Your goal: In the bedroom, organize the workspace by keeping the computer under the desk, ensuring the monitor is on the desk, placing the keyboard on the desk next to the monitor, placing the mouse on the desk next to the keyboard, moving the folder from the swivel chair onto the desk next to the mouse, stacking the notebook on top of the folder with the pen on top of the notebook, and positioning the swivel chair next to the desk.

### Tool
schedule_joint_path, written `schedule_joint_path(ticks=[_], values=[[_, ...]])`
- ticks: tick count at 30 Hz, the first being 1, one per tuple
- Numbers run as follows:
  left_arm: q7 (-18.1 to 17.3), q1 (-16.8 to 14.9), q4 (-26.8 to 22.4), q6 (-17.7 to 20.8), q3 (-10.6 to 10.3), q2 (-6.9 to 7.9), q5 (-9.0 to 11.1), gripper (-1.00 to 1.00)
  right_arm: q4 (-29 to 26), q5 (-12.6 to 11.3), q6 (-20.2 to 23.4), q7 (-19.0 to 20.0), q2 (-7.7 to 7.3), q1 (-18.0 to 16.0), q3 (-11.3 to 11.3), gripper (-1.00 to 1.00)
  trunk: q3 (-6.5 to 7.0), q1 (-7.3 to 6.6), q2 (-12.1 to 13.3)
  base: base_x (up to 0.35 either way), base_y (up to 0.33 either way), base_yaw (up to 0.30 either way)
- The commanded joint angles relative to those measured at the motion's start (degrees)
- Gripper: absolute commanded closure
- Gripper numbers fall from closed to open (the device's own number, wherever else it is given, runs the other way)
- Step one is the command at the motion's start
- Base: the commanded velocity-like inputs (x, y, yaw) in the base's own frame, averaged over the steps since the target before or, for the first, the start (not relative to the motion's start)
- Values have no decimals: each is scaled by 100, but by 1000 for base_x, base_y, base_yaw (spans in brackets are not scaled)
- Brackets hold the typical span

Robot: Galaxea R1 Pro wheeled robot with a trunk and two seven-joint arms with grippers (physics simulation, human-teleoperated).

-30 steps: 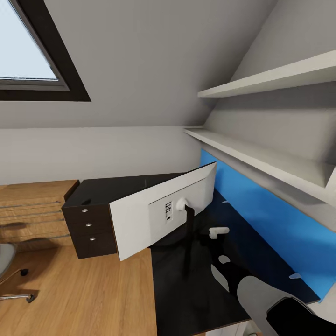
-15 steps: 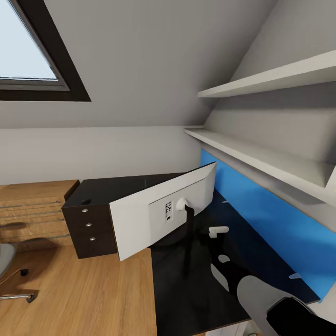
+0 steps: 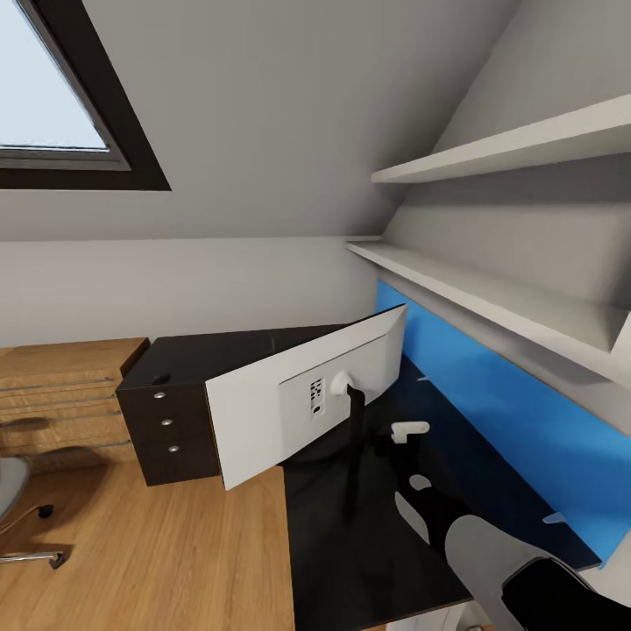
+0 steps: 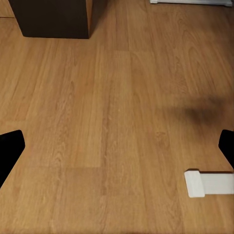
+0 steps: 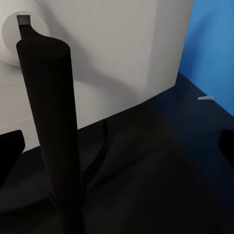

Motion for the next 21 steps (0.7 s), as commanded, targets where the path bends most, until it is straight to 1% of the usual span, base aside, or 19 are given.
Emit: schedule_joint_path(ticks=[1,5,14,17,21], values=[[-6,-2,4,-15,5,-1,15,-100,7,-43,-18,-22,-8,-4,50,-100,-4,2,-5,0,0,0],[-5,-2,4,-15,5,-1,15,-100,16,-36,-19,42,-18,-5,60,-100,-4,2,-5,0,0,0],[-9,-2,4,-15,13,-1,15,-100,51,42,-25,333,-25,-5,90,-100,-4,2,-5,5,3,0],[-11,-2,4,-15,13,-1,15,-100,59,52,-32,360,-30,-5,96,-100,-4,2,-5,95,57,0],[-13,-2,4,-15,14,-1,15,-100,64,59,-38,377,-30,-5,100,-100,-4,2,-5,189,114,0]])
